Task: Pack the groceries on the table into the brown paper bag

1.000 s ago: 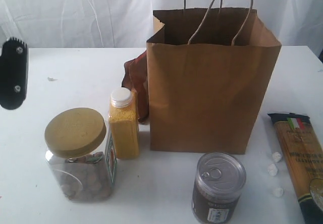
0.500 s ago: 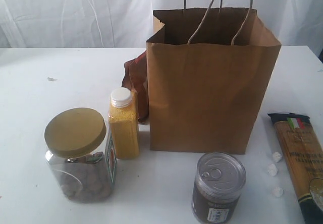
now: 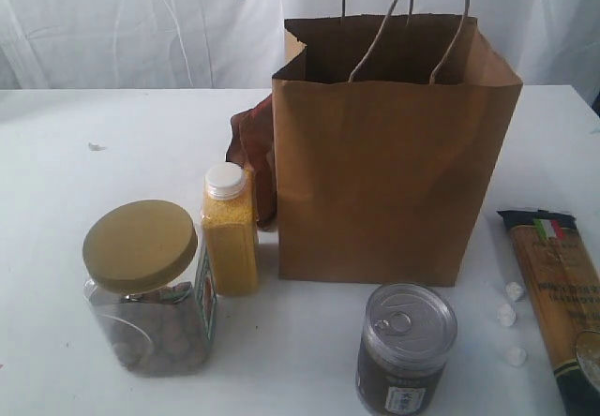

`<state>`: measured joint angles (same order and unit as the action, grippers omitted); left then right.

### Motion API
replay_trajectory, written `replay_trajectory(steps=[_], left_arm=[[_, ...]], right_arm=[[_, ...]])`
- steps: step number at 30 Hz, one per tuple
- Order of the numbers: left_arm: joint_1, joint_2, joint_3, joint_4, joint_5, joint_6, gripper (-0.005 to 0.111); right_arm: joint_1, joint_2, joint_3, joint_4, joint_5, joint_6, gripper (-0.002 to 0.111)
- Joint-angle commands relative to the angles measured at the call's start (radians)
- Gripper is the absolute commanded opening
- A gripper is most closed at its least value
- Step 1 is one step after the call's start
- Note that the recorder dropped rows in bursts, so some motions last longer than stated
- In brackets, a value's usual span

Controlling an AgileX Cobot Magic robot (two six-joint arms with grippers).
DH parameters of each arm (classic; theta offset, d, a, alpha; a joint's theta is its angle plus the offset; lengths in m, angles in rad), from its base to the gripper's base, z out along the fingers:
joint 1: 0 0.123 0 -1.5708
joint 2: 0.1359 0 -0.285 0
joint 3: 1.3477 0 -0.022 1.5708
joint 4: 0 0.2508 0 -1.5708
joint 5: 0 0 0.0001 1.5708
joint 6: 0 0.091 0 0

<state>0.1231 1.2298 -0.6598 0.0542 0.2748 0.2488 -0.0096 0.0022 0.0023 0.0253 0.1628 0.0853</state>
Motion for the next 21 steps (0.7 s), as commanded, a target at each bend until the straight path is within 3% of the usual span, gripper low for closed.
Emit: replay_trajectory(steps=[1,4,6,9,10,12,14,18,21], left_arm=[[0.004,0.068,0.095,-0.146,-0.103,0.02,0.0],[-0.012,0.086,0.1,-0.169,-0.055,0.06,0.0],[-0.07,0.086,0.1,-0.211,0.01,0.216,0.0],[-0.195,0.086,0.1,-0.517,0.116,0.784,0.0],[-0.22,0.086,0.1,-0.703,0.145,0.989,0.0],[-0.235,0.086,0.102,-0.913,0.19,1.282,0.0],[-0.235,0.086,0.102,-1.004,0.218,1.355,0.0],[-0.235,0.086,0.102,-0.982,0.479,1.413,0.0],[-0.235,0.086,0.102,-0.945,0.573,1.447,0.0]], right_arm=[[-0.002,-0.002,-0.002,0.001,-0.001,0.001,0.0],[-0.002,-0.002,-0.002,0.001,-0.001,0.001,0.0],[-0.002,-0.002,-0.002,0.001,-0.001,0.001,0.0],[-0.002,-0.002,-0.002,0.001,-0.001,0.001,0.0],[-0.002,-0.002,-0.002,0.001,-0.001,0.001,0.0],[-0.002,-0.002,-0.002,0.001,-0.001,0.001,0.0],[-0.002,-0.002,-0.002,0.001,-0.001,0.001,0.0],[-0.002,-0.002,-0.002,0.001,-0.001,0.001,0.0],[-0.002,-0.002,-0.002,0.001,-0.001,0.001,0.0]])
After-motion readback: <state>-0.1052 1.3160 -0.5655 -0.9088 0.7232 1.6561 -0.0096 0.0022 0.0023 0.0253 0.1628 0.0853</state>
